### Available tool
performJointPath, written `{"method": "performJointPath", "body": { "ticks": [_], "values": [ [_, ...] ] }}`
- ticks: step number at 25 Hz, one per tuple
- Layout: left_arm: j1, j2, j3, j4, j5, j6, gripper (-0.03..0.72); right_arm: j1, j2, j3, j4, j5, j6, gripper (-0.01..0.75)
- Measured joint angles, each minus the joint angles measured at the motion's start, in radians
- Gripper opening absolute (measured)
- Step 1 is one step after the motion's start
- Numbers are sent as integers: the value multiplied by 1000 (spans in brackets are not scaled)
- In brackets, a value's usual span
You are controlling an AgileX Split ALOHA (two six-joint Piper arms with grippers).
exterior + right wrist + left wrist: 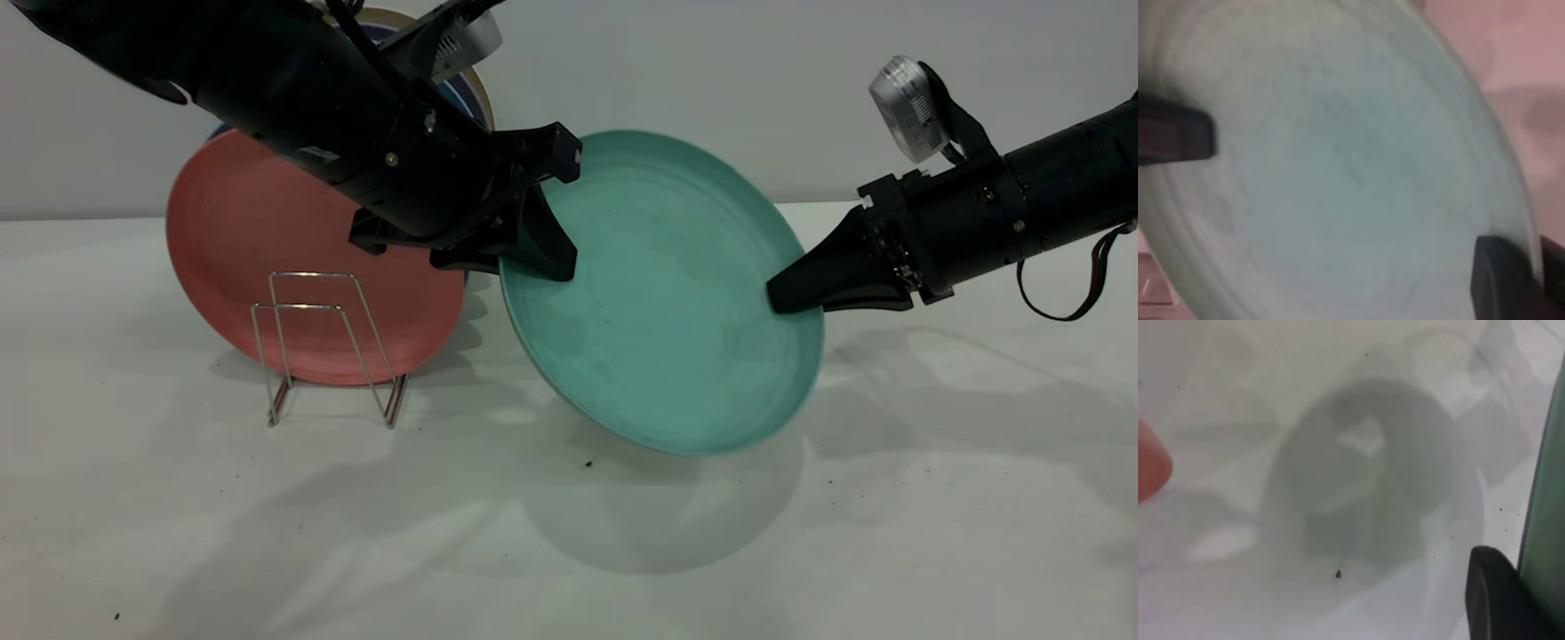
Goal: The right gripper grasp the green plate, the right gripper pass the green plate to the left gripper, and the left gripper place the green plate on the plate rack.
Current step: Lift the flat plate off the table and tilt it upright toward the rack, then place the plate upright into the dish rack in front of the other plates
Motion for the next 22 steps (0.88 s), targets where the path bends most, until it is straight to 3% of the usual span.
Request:
{"method": "performJointPath", "body": {
  "ticks": [3, 10, 13, 17, 22],
  "values": [
    [0, -3, 0, 0, -3, 6, 95, 0, -5, 1, 15, 8, 3, 125],
    [2, -38, -1, 17, -18, 96, 95, -68, -141, 2, 46, 73, 51, 512],
    [15, -68, -1, 19, -43, 173, 95, -116, -229, 2, 48, 108, 75, 615],
    [67, -141, -1, 51, -47, 329, 95, -149, -351, 2, -24, 139, 147, 625],
    [177, -290, -1, 177, 37, 647, 95, -146, -508, 3, -282, 160, 342, 525]
  ]
}}
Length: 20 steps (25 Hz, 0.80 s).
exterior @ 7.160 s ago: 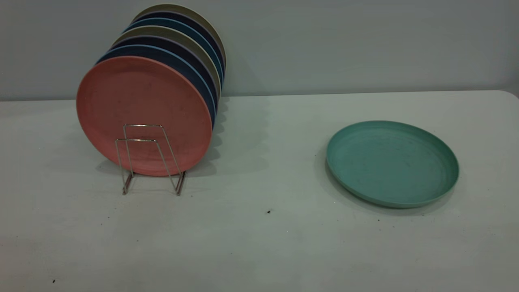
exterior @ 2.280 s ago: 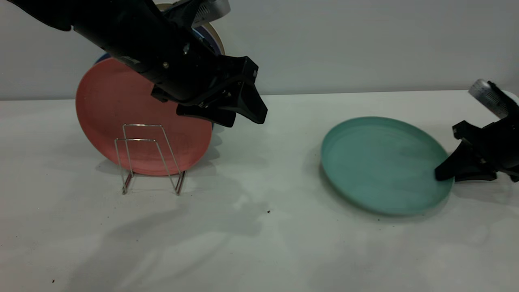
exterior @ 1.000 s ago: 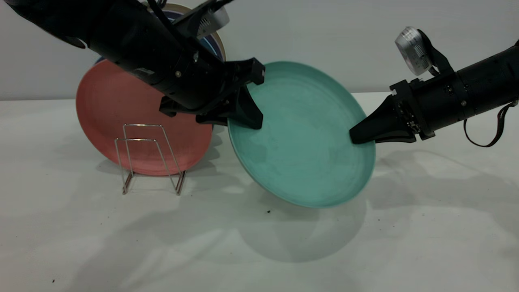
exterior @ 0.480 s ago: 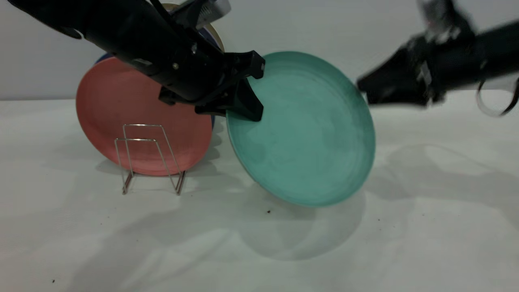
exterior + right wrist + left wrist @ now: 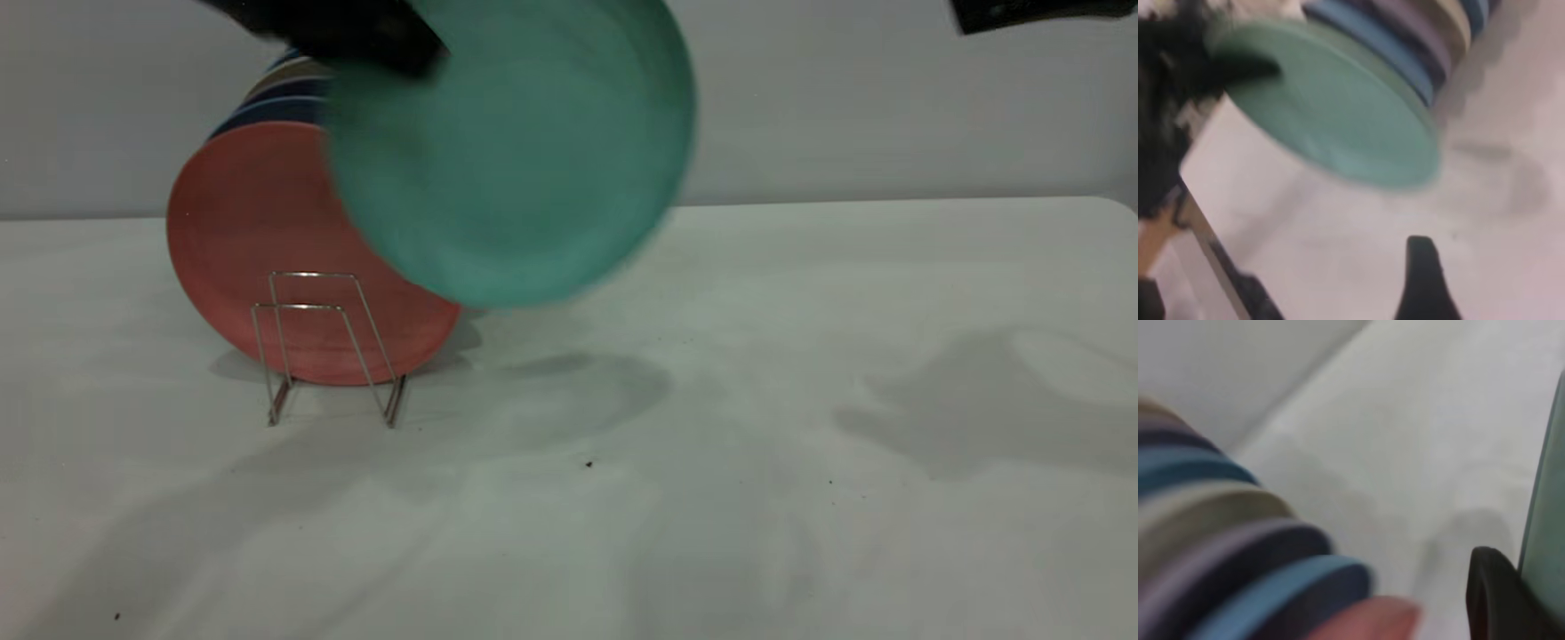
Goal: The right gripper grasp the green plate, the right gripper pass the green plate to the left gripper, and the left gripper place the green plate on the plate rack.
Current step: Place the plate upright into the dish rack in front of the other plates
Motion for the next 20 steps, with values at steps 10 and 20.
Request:
{"method": "performJointPath", "body": {
  "ticks": [10, 20],
  "values": [
    [328, -126, 1, 47, 276, 468, 95, 112, -262, 79, -245, 23, 261, 385],
    [352, -118, 0, 181, 247, 632, 95, 147, -641, 429, -367, 2, 292, 370]
  ]
}}
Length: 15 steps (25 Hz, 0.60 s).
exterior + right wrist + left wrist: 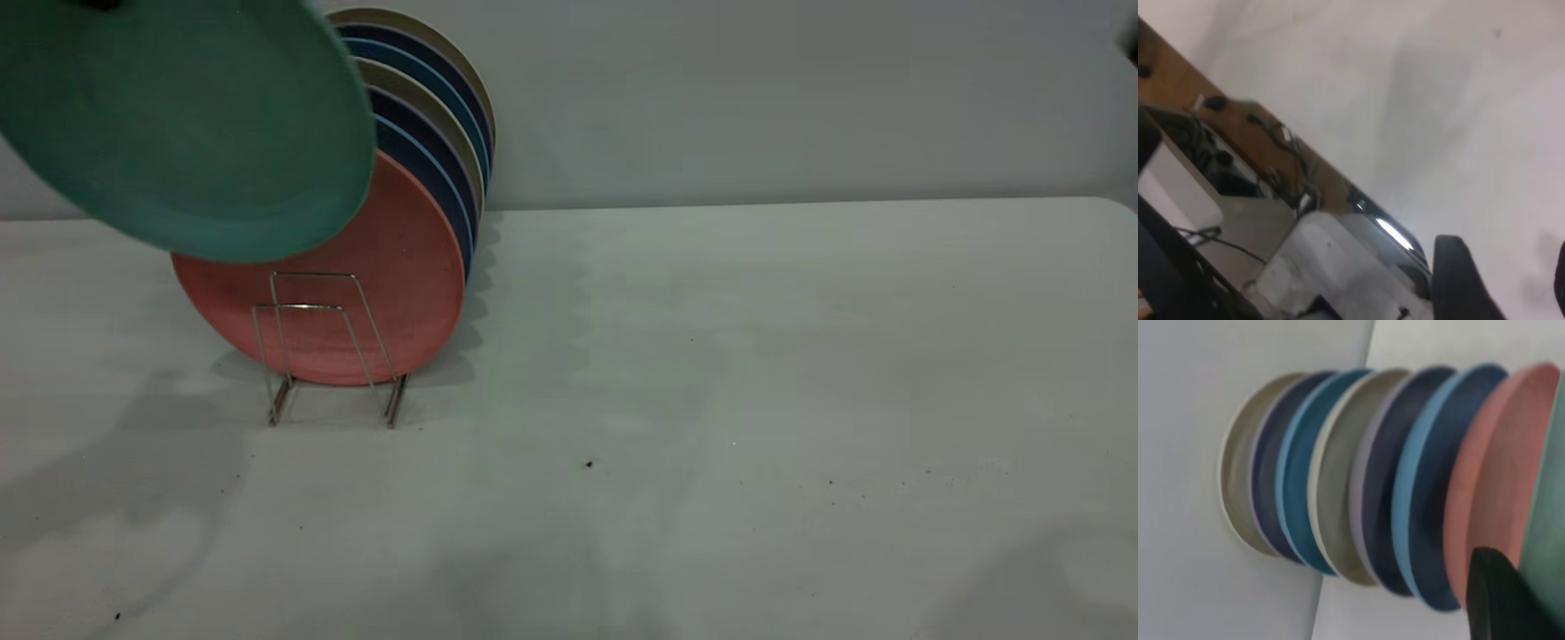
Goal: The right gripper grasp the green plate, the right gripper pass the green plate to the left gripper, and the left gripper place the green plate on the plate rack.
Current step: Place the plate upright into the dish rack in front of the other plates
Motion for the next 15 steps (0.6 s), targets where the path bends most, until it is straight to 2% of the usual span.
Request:
{"method": "performJointPath", "body": {
  "ticks": [6, 10, 15],
  "values": [
    [-19, 20, 0, 87, -59, 0, 95, 0, -238, 215, -81, -108, 20, 370],
    [-83, 22, 0, 157, -120, 0, 95, 0, -362, 313, -105, -142, 58, 370],
    [-115, 50, 0, 174, -108, 0, 95, 0, -485, 394, -135, -150, 102, 370]
  ]
}}
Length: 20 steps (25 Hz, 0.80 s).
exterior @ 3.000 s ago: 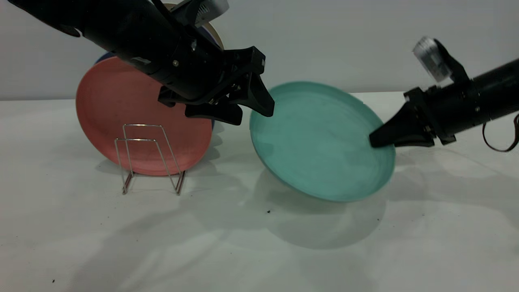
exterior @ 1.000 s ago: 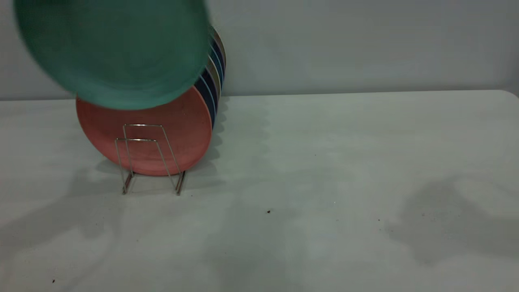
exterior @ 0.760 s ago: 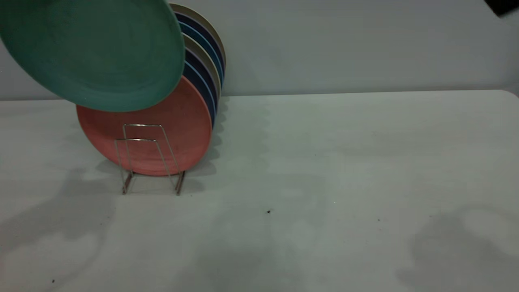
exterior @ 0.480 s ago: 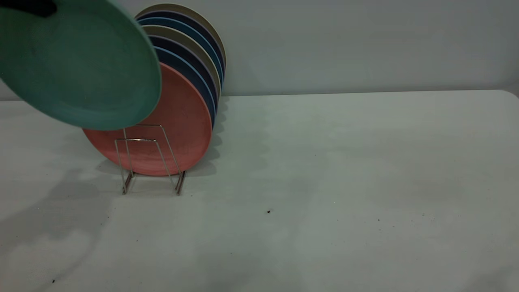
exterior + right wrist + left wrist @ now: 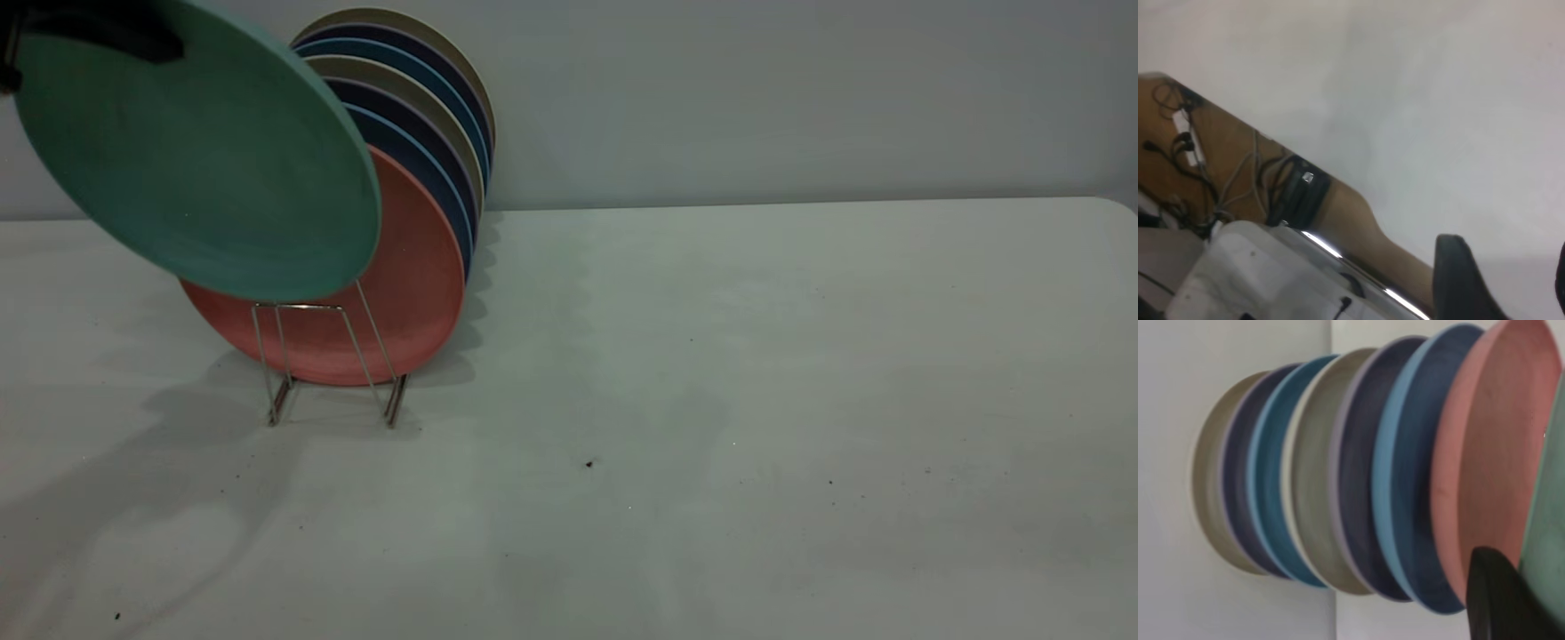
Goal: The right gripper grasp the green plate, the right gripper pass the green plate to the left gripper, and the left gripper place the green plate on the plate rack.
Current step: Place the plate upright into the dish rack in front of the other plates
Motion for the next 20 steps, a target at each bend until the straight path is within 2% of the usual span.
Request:
{"method": "performJointPath", "body": {
  "ticks": [10, 20],
  "values": [
    [1, 25, -3, 0, -10, 0, 95, 0, -173, 30, -92, -5, 73, 370],
    [1, 67, -5, -39, -38, 0, 95, 0, -192, 31, -97, 7, 105, 370]
  ]
}}
